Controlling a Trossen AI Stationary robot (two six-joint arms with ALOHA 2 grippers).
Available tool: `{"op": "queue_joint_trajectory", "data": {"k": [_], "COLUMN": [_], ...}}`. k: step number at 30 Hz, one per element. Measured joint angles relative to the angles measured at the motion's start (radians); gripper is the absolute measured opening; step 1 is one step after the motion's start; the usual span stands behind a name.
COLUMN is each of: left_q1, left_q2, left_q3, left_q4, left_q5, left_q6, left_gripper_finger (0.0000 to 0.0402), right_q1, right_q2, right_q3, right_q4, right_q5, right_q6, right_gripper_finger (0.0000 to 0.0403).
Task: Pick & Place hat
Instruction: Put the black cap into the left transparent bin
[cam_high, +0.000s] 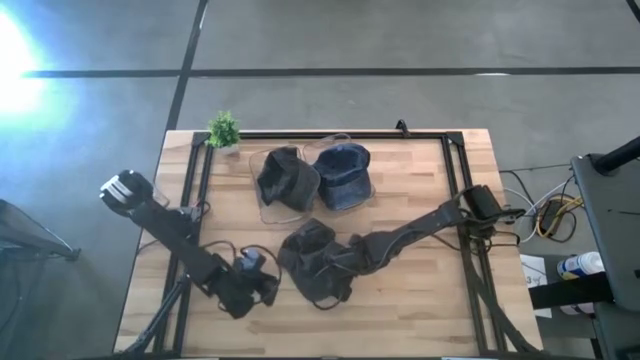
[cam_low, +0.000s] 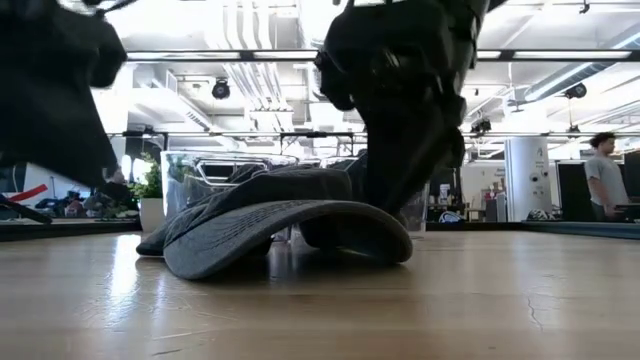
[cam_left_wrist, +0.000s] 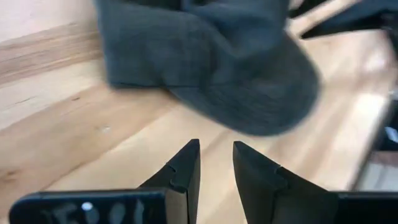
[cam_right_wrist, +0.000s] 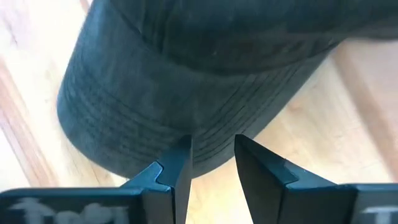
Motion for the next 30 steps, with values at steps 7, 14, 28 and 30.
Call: {"op": "queue_joint_trajectory", "data": {"k": [7, 14, 28, 30], "left_q1": [0.017, 0.014, -0.014, -0.016], "left_q2": [0.087, 0.091, 0.077, 0.077], "left_q3": [0.000, -0.023, -0.201, -0.222], "left_q4": [0.001, 0.003, 0.262, 0.296], "left_q5": [-0.004, -0.005, -0.045, -0.067], "left_q6": [-0.059, -0.133, -0.283, -0.287], "left_gripper_finger": [0.0090, 0.0090, 0.0090, 0.0090], "right_q1": [0.002, 0.002, 0.002, 0.002], "right_q2": [0.039, 0.085, 0.119, 0.119], "right_q3": [-0.014, -0.009, -0.011, -0.011], "right_q4": [0.081, 0.118, 0.167, 0.174], "right_q5": [-0.041, -0.040, -0.019, -0.019], "right_q6": [0.022, 0.030, 0.021, 0.019], "right_gripper_finger": [0.0118, 0.0118, 0.0118, 0.0118]}}
